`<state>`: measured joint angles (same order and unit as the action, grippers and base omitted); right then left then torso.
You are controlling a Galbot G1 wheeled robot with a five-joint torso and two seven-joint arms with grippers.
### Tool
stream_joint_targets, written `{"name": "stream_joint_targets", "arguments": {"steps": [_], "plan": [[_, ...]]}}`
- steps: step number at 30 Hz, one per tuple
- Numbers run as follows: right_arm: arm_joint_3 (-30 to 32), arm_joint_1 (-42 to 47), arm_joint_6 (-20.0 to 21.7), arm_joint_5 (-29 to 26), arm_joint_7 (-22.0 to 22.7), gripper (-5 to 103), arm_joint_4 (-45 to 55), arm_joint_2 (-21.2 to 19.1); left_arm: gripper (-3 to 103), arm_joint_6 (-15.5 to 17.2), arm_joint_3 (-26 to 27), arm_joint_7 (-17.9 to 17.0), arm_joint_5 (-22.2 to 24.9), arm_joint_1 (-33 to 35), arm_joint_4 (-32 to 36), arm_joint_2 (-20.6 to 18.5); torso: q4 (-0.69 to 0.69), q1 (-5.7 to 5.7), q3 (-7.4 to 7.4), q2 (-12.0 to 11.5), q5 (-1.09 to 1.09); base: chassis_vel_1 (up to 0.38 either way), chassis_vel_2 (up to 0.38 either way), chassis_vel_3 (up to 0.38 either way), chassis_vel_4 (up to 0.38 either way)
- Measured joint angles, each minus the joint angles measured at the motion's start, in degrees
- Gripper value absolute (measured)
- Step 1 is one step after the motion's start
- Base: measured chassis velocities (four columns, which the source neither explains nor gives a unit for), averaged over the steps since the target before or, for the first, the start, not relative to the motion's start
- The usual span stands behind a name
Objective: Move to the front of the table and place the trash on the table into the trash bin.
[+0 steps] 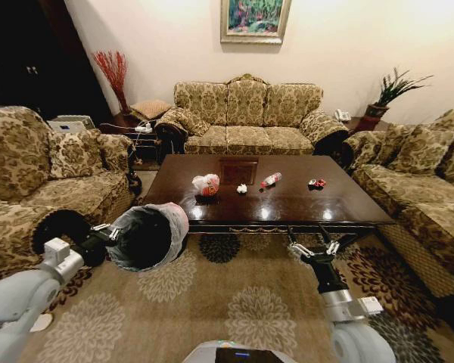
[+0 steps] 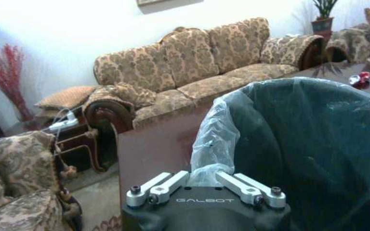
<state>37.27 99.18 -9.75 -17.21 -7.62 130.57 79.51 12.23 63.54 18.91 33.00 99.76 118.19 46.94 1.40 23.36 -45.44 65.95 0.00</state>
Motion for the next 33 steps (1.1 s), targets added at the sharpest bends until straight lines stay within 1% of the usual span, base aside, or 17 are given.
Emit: {"name": "stream_joint_targets", "arguments": {"steps": [1, 3, 4, 6, 9, 17, 20, 27, 30, 32, 33], "plan": [[0.0, 0.0, -0.2, -0.1, 0.1, 100, -0.1, 0.0, 2, -0.3, -0.5, -1.5, 0.4, -0.1, 0.0, 0.1, 0.01, 0.18, -0.23, 0.4, 0.00, 0.000, 0.000, 0.000, 0.000], [0.0, 0.0, -0.1, -0.1, 0.1, 100, -0.1, -0.1, 2, -0.5, -1.0, -3.0, 0.7, -0.5, 0.0, 0.3, 0.00, 0.39, -0.50, 0.9, 0.00, 0.000, 0.000, 0.000, 0.000], [0.0, 0.0, -0.1, -0.1, 0.1, 100, -0.1, -0.1, 2, -0.5, -1.0, -3.0, 0.7, -0.5, 0.0, 0.3, 0.00, 0.39, -0.50, 0.9, 0.00, 0.000, 0.000, 0.000, 0.000], [0.2, 0.4, 2.6, 0.5, 0.1, 100, 0.7, -0.1, 2, -0.6, -1.7, -4.6, 0.8, -1.0, 0.1, 0.7, 0.00, 0.52, -0.67, 1.2, 0.00, 0.000, 0.000, 0.000, 0.000], [-0.1, 0.5, 3.8, 0.8, 0.6, 100, 1.1, 0.0, 2, -0.5, -2.3, -5.6, 0.7, -1.6, 0.3, 1.2, 0.00, 0.53, -0.71, 1.2, 0.01, 0.000, 0.000, 0.000, 0.000], [-0.4, 0.6, 4.1, 1.2, -0.1, 100, 1.3, 0.3, 2, 0.1, -3.2, -6.7, 0.1, -2.8, 0.4, 1.9, 0.00, 0.46, -0.62, 1.1, 0.00, 0.000, 0.000, 0.000, 0.000], [-0.5, 0.7, 4.0, 1.3, -0.2, 100, 1.3, 0.4, 2, 0.3, -3.5, -7.8, 0.1, -3.1, 0.3, 1.9, 0.00, 0.40, -0.55, 1.0, 0.00, -0.052, 0.060, 0.067, -0.060], [-0.6, 0.8, 3.8, 1.4, -0.5, 100, 1.3, 0.5, 2, 0.5, -3.7, -9.1, 0.9, -4.2, -0.1, 1.6, 0.01, 0.34, -0.47, 0.8, -0.01, -0.143, 0.150, 0.144, -0.143], [-0.7, 0.8, 3.7, 1.4, -0.6, 100, 1.3, 0.5, 2, 0.7, -3.5, -9.8, 1.9, -5.5, -0.8, 0.3, -0.01, 0.34, -0.45, 0.7, 0.03, -0.224, 0.225, 0.210, -0.198], [-0.7, 0.8, 3.7, 1.4, -0.7, 100, 1.3, 0.5, 2, 0.9, -3.4, -9.9, 2.3, -5.8, -0.9, -0.3, -0.01, 0.34, -0.44, 0.7, 0.03, -0.244, 0.193, 0.216, -0.206], [-0.7, 0.8, 3.7, 1.4, -0.8, 100, 1.2, 0.5, 2, 1.1, -3.2, -10.0, 2.8, -6.3, -1.1, -0.9, -0.01, 0.33, -0.42, 0.7, -0.01, -0.231, 0.194, 0.206, -0.229]]}}
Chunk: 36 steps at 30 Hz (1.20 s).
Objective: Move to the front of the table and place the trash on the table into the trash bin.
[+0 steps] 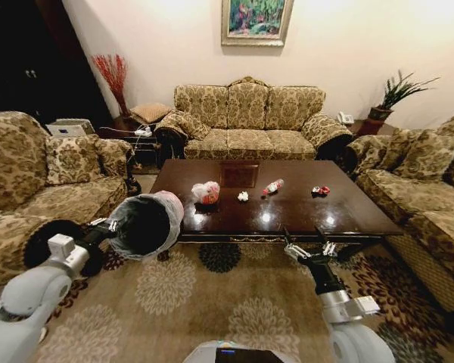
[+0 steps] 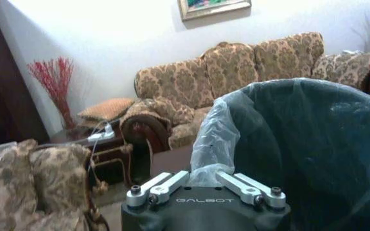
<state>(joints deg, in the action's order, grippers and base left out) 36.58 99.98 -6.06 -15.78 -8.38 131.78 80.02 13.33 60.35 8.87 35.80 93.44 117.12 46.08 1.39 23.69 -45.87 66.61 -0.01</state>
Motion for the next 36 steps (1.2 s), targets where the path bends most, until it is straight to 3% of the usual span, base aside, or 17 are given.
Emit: {"name": "stream_joint_targets", "arguments": {"steps": [6, 16, 22, 36], "plan": [[0.0, -0.2, 0.0, 0.1, 0.1, 100, -0.3, -0.1, 2, 0.4, 0.2, -0.4, 1.5, -1.8, -0.8, -1.3, 0.00, -0.03, 0.04, -0.1, 0.01, -0.157, 0.171, 0.181, -0.154], [0.2, -1.0, 1.0, -0.3, 1.3, 100, -1.7, -0.9, 2, 0.5, 1.3, -1.4, 5.1, -5.5, -4.1, -7.0, 0.02, -0.17, 0.13, -0.1, -0.01, -0.030, 0.027, 0.033, -0.029], [-0.2, -1.0, 1.0, -0.2, 1.2, 100, -2.3, -0.8, 2, 0.5, -0.5, -4.3, 3.9, -6.3, -4.3, -6.7, 0.02, -0.16, 0.13, -0.2, 0.02, -0.014, 0.018, 0.012, -0.021], [-0.5, -1.3, 0.7, -0.2, -0.7, 100, -2.5, -0.7, 2, 0.4, -1.0, -4.6, 3.6, -6.1, -4.3, -6.4, 0.02, -0.14, 0.15, -0.2, 0.00, -0.161, 0.174, 0.168, -0.182]]}}
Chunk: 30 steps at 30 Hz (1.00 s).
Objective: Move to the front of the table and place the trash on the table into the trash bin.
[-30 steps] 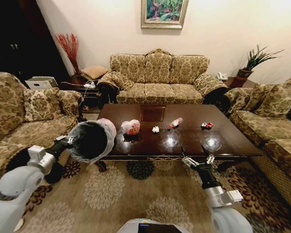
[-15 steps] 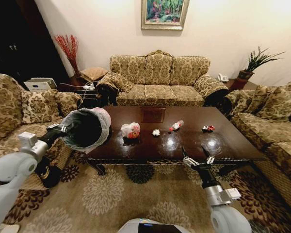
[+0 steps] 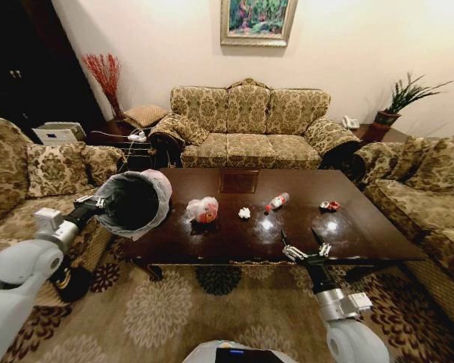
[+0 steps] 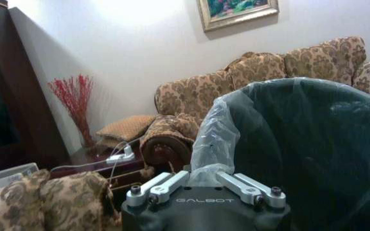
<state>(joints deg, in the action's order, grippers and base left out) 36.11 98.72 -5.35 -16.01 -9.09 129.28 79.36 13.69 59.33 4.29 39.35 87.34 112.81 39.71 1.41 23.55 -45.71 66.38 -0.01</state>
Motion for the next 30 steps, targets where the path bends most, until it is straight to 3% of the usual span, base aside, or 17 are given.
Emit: {"name": "stream_joint_targets", "arguments": {"steps": [6, 7, 13, 19, 24, 30], "plan": [[-1.1, -1.4, -1.4, -2.7, -0.6, 100, -2.3, -0.6, 2, -0.9, -1.3, -3.0, -0.5, -0.9, -0.1, -0.4, -0.01, 0.05, -0.01, 0.0, 0.02, -0.247, 0.251, 0.253, -0.252], [-1.7, -2.4, -0.3, -3.4, -0.6, 100, -3.0, -1.3, 2, -1.3, -1.6, -4.2, -1.6, -1.1, -0.2, -0.7, -0.02, 0.04, 0.00, 0.0, -0.05, -0.189, 0.202, 0.217, -0.175], [-4.9, -5.0, 3.6, -4.2, -0.9, 100, -3.9, -3.5, 2, -0.9, -2.2, -7.0, -3.1, -0.9, 0.7, -1.4, -0.02, 0.07, -0.01, -0.1, 0.04, -0.091, 0.071, 0.084, -0.073], [-14.6, -15.2, 6.3, -5.4, -0.9, 100, -10.5, -8.0, 2, -1.2, -2.8, -8.9, -3.1, -0.7, 0.4, -2.3, 0.02, -0.11, 0.06, 0.0, -0.02, 0.015, -0.011, -0.016, 0.019], [-20.0, -20.7, 9.1, -5.0, 0.3, 100, -14.3, -9.0, 2, -1.2, -2.5, -8.9, -3.2, -0.1, 1.0, -2.4, 0.01, -0.06, 0.03, 0.0, 0.02, 0.014, -0.019, -0.012, 0.034], [-29.9, -33.6, 12.0, -5.3, 1.4, 100, -24.2, -8.1, 2, -0.7, -2.4, -8.9, -4.3, 0.1, 1.5, -2.6, -0.01, 0.01, 0.00, 0.0, 0.01, 0.000, 0.000, 0.000, 0.000]]}}
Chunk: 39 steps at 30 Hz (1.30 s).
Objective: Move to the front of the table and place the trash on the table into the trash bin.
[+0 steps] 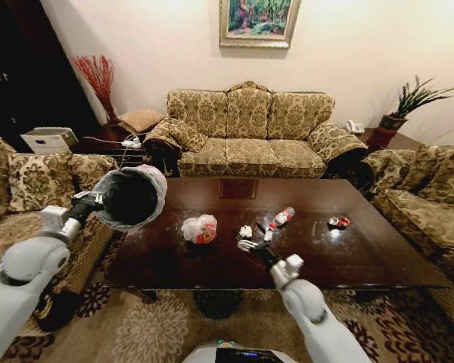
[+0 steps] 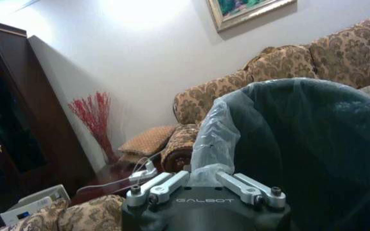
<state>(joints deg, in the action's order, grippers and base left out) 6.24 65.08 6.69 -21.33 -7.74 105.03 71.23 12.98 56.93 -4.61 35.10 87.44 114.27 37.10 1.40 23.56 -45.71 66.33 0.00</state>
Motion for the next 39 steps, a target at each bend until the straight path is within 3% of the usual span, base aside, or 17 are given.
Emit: {"name": "stream_joint_targets", "arguments": {"steps": [9, 14, 17, 24, 38, 39], "plan": [[-10.5, -15.8, 2.9, -5.9, -1.4, 100, -14.5, 0.4, 2, 1.0, -0.2, 0.0, 0.2, -0.1, 0.8, 0.1, 0.00, -0.03, 0.01, 0.0, 0.00, 0.000, 0.000, 0.000, 0.000], [-14.3, -21.4, 2.9, -5.9, -1.6, 100, -19.9, 0.9, 2, 1.0, -0.8, 0.0, 0.2, -0.7, 0.3, 0.2, 0.00, -0.03, 0.01, 0.0, 0.01, 0.000, 0.000, 0.000, 0.000], [-17.2, -26.4, 3.0, -5.1, -1.9, 100, -26.7, 4.1, 2, 1.0, -1.5, 0.0, 0.1, -1.3, -0.6, 0.2, 0.02, -0.03, 0.02, 0.0, 0.01, 0.000, 0.000, 0.000, 0.000], [-18.6, -28.0, 3.5, -3.6, -2.3, 100, -32.8, 9.4, 2, 0.9, -2.1, 0.2, 0.2, -1.7, -0.9, -0.3, 0.00, -0.03, 0.02, 0.0, 0.01, 0.000, 0.000, 0.000, 0.000], [-20.1, -29.5, 8.8, -1.6, -1.9, 101, -38.2, 12.1, 2, 0.8, -3.4, 0.5, 0.9, -3.2, -1.6, -1.8, 0.01, -0.03, 0.02, 0.0, -0.01, 0.000, 0.000, 0.000, 0.000], [-20.1, -29.5, 9.2, -1.6, -1.7, 98, -38.2, 12.1, 2, 0.7, -3.4, 0.6, 1.0, -3.2, -1.7, -1.9, 0.01, -0.03, 0.03, 0.0, -0.01, 0.000, 0.000, 0.000, 0.000]]}}
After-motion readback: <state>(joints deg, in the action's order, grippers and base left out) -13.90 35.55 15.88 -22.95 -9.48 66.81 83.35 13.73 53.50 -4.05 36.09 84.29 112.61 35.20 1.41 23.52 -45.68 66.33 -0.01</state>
